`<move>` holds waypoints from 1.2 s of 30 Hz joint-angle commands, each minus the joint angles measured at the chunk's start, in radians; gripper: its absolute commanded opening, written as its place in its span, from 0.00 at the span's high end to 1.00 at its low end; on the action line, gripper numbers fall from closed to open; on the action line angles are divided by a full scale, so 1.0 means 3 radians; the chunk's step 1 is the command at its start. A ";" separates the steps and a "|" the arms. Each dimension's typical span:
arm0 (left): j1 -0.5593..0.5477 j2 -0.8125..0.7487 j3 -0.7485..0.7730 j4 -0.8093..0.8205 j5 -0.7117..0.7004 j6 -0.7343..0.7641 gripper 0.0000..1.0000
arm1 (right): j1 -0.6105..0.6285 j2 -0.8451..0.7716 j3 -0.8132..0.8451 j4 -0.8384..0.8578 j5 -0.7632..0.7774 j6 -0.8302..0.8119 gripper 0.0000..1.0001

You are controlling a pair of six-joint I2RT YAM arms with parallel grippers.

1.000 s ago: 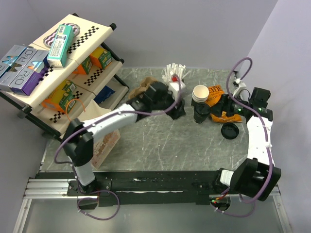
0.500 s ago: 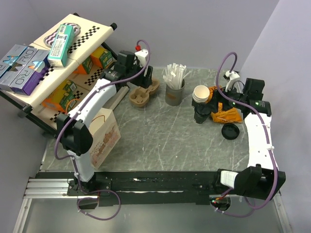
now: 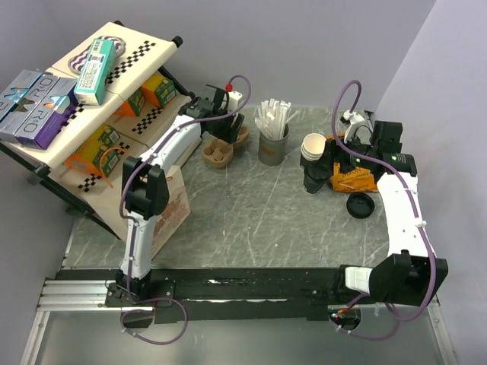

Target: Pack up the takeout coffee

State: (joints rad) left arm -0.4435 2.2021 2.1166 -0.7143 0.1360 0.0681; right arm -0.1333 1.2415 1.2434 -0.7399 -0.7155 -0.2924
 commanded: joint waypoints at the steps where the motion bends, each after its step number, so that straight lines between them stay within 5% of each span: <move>1: -0.0010 -0.0365 -0.0004 0.0152 0.0032 0.0115 0.26 | 0.0020 -0.0053 0.0110 0.0038 -0.0039 0.0018 0.12; 9: -0.0132 -0.1464 -0.0444 0.0673 0.0687 -0.0007 0.22 | 0.0270 -0.0033 0.0211 0.0088 -0.0528 -0.0129 0.14; 19: 0.0015 -0.2737 -0.0889 0.0995 -0.0197 0.0049 0.12 | 0.1879 0.0718 0.1417 -0.0203 -0.0836 -0.1126 0.18; 29: 0.0496 -0.3219 -0.0965 0.1006 -0.0234 -0.0094 0.10 | 0.3046 0.1757 0.2548 0.0129 -0.0842 -0.1587 0.15; 36: 0.0737 -0.3393 -0.1139 0.1000 -0.0039 -0.0206 0.11 | 0.3287 0.2477 0.3309 0.0288 -0.0928 -0.1470 0.14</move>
State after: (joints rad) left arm -0.2565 1.2346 1.7988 -0.4316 0.0906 0.0372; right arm 0.8375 1.9057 2.0937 -0.7105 -0.9562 -0.7124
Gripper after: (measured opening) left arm 0.894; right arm 0.859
